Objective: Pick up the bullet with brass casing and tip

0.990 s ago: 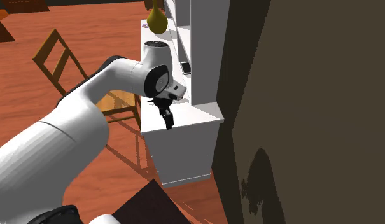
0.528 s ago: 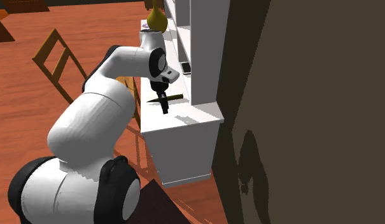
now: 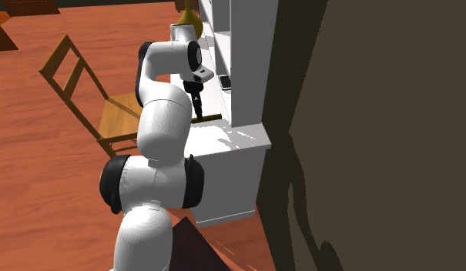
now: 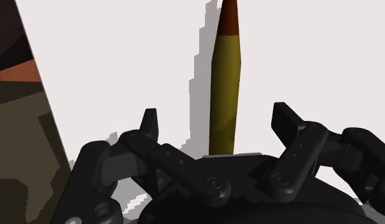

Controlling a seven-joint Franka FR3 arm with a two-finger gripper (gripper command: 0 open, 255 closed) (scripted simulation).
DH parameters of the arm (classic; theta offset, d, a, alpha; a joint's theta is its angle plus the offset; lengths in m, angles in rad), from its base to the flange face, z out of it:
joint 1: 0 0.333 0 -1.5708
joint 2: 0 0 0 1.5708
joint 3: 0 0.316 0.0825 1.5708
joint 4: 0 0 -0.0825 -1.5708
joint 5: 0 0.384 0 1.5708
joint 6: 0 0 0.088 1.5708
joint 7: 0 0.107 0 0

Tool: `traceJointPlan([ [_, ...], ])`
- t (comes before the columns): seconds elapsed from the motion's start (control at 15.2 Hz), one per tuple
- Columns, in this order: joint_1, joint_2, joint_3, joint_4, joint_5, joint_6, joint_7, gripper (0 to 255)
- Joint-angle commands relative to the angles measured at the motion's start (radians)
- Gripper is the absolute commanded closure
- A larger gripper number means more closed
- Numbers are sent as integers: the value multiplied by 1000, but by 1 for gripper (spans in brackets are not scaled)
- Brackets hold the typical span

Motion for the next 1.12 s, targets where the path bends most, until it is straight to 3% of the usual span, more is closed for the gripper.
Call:
traceJointPlan([
  [0.0, 29, 42, -10, 52, -22, -17, 18, 0],
  [0.53, -13, 6, -4, -100, -4, 95, 31, 0],
  [0.59, -11, 9, -5, -94, -5, 91, 30, 255],
  [1.06, -11, 9, -5, -93, -5, 91, 30, 255],
])
